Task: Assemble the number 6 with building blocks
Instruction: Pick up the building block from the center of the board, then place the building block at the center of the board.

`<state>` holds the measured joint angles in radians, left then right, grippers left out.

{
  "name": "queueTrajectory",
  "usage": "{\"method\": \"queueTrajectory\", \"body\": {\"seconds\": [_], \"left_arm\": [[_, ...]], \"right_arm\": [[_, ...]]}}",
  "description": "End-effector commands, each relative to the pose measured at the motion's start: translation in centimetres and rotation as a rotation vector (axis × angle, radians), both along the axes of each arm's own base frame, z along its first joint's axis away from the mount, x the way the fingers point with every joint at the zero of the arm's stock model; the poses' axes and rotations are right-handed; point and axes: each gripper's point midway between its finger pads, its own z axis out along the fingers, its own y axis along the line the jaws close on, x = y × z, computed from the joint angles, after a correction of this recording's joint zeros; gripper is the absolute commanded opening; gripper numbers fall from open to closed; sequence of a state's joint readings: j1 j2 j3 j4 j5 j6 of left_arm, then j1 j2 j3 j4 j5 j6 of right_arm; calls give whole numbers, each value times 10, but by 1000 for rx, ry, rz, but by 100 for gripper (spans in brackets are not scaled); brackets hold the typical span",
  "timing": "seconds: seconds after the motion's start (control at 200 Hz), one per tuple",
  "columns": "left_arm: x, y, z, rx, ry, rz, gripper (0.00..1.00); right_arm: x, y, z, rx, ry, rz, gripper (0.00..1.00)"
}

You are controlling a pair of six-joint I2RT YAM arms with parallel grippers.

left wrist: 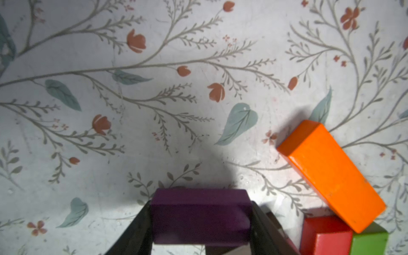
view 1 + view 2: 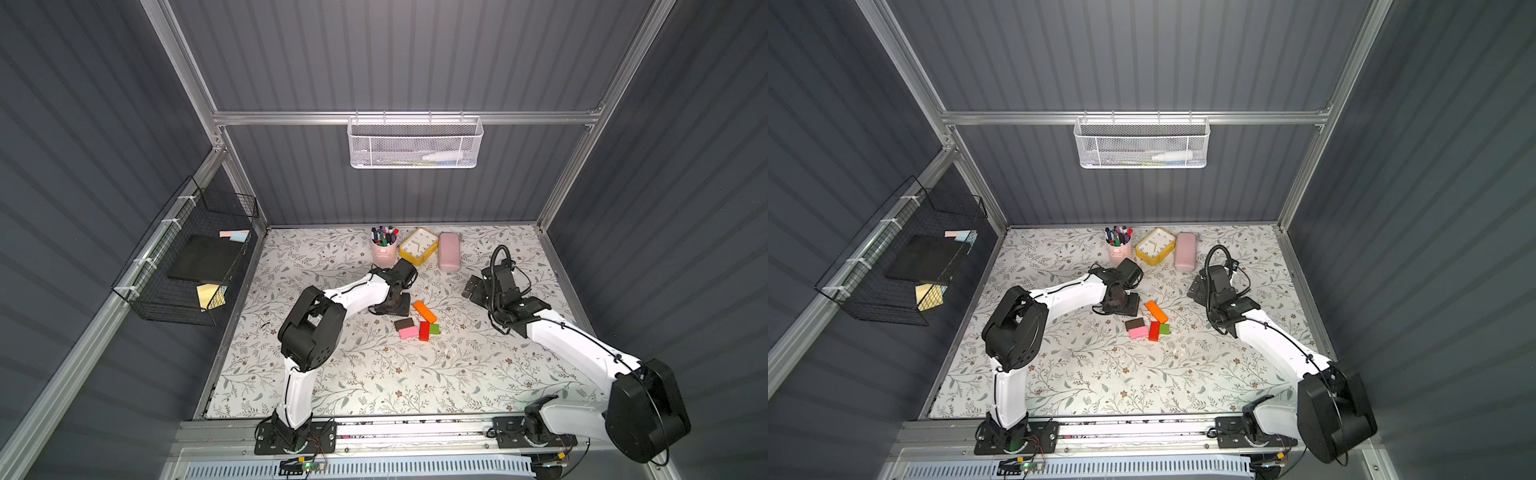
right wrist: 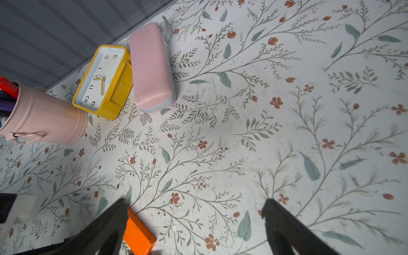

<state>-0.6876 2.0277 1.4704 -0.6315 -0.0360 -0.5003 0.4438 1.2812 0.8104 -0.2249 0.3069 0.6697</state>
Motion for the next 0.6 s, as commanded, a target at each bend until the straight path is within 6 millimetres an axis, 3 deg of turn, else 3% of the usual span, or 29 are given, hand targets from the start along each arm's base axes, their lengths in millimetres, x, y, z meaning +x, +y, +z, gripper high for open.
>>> {"method": "queueTrajectory", "body": {"seconds": [0.0,0.35,0.595], "left_arm": [[7,-10,4,-15,8,25,57],[31,-17,-11,43,15,92,57],[38,-8,-14,48,18,142,57]], "right_arm": [[-4,-3,2,17,-4,-13,96],[-5,-4,8,22,-14,-13,96],[-8,-7,8,20,-20,-17,96]]}}
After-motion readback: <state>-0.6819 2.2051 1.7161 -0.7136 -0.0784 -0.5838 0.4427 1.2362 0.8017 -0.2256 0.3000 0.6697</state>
